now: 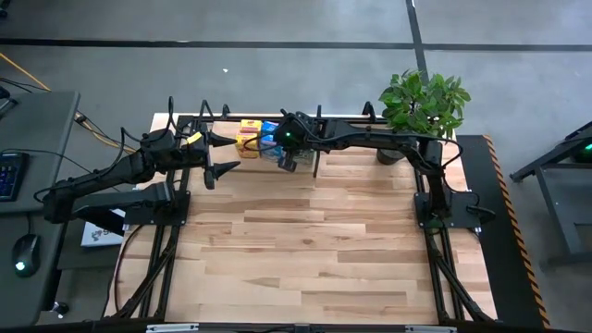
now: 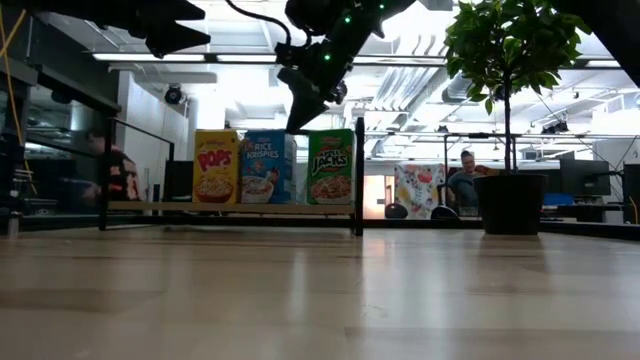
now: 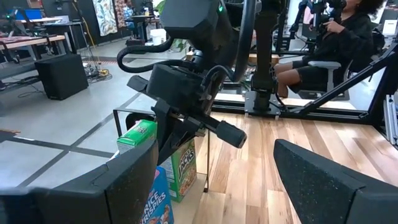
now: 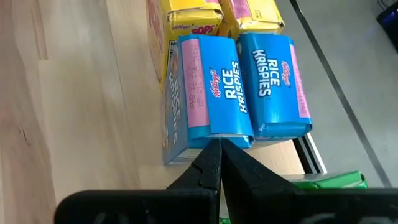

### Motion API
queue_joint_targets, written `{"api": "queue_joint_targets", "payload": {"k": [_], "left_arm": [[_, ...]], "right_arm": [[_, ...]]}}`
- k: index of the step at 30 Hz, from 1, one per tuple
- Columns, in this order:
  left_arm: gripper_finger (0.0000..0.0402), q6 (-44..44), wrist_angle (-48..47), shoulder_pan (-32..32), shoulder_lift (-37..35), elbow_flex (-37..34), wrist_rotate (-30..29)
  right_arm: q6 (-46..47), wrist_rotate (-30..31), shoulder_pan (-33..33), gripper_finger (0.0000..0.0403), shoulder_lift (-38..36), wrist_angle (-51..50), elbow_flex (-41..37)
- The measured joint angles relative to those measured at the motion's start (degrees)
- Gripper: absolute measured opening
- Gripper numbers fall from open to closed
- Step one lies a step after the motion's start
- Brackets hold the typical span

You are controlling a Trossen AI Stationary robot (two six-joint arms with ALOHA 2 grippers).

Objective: Stack cereal on shelf
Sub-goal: Adjust the blue cereal box on the shelf, then return to Home Position

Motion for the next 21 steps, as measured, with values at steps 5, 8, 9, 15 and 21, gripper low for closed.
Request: {"api": "queue_joint_targets", "payload": {"k": [5, 8, 9, 15, 21], "left_arm": [[0.0312, 0.0, -0.1, 0.0, 0.0, 0.0, 0.0], [0.0312, 0.0, -0.1, 0.0, 0.0, 0.0, 0.0], [0.0312, 0.0, -0.1, 0.0, 0.0, 0.0, 0.0], [0.0312, -0.1, 0.1, 0.0, 0.0, 0.0, 0.0], [0.0312, -1.9, -0.2, 0.0, 0.2, 0.0, 0.0]], "right_arm": [[-3.0, 0.0, 0.1, 0.0000, -0.3, -1.2, 0.0], [-3.1, -1.2, 0.2, 0.0000, -1.5, -2.4, 0.0], [-3.2, -2.2, 0.2, 0.0000, -2.0, -3.3, 0.0], [-5.0, -8.7, 0.4, 0.0000, -3.2, -8.2, 0.1], [-6.9, -12.2, 1.2, 0.0000, -6.9, -8.3, -7.6]]}}
